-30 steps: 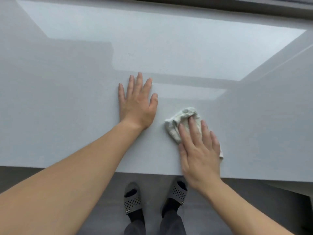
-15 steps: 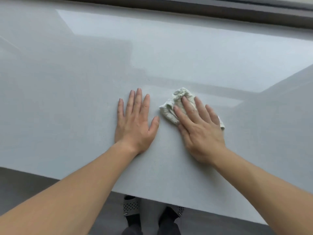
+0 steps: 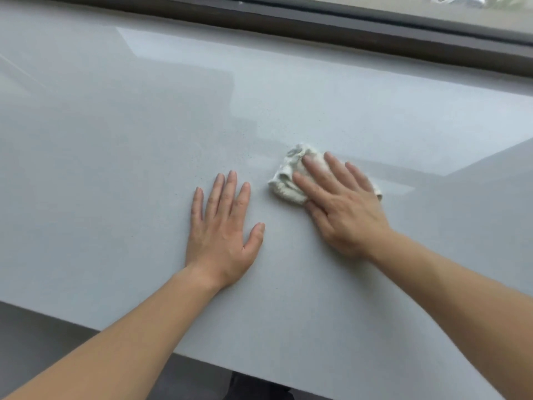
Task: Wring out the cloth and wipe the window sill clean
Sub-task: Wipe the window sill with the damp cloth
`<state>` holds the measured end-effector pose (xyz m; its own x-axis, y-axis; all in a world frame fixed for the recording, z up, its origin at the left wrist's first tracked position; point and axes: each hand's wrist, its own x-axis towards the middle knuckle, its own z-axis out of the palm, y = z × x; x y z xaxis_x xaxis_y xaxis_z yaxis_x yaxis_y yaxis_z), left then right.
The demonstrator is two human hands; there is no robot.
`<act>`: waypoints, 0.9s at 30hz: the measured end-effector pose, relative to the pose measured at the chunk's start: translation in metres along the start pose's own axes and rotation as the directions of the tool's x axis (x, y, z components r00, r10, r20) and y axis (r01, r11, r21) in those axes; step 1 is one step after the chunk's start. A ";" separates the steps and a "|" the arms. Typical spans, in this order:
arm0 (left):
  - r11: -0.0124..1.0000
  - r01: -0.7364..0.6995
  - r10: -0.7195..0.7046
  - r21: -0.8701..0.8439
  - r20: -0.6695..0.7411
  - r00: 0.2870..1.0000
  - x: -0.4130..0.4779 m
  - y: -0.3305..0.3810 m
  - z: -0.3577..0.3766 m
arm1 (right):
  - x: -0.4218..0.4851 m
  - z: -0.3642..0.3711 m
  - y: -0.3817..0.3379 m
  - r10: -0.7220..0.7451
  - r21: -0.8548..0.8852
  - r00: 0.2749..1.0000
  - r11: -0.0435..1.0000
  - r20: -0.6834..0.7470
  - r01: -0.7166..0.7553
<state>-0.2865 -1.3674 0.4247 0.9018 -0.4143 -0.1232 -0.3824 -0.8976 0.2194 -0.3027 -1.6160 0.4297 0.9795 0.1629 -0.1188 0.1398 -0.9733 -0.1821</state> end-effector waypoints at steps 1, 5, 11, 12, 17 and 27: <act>0.999 0.003 -0.004 -0.034 -0.007 1.000 0.000 0.000 -0.001 | 0.014 -0.004 0.020 0.048 -0.021 0.999 0.999 -0.013 -0.048; 0.991 0.021 -0.039 -0.135 -0.129 0.991 0.016 0.001 -0.006 | 0.075 -0.021 0.053 0.497 0.109 0.865 0.865 -0.067 -0.489; 0.981 -0.031 0.005 -0.193 -0.130 0.992 0.111 0.009 -0.015 | 0.048 -0.014 0.013 0.123 0.030 0.992 0.992 -0.006 -0.122; 0.983 -0.015 -0.001 -0.183 -0.087 0.996 0.124 0.011 -0.016 | 0.056 -0.019 0.032 0.089 0.022 0.996 0.996 0.004 -0.089; 0.999 0.024 -0.024 0.032 -0.002 1.000 0.138 0.019 -0.012 | 0.123 -0.041 0.105 0.482 0.092 0.874 0.875 -0.057 -0.476; 0.997 0.010 -0.008 0.075 -0.022 1.000 0.134 0.022 -0.007 | 0.175 -0.037 0.049 0.210 0.037 0.977 0.977 -0.028 -0.209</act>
<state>-0.1725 -1.4413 0.4194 0.9092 -0.4032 -0.1036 -0.3873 -0.9105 0.1446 -0.1195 -1.6411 0.4362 0.9906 -0.0496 -0.1272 -0.0734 -0.9791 -0.1897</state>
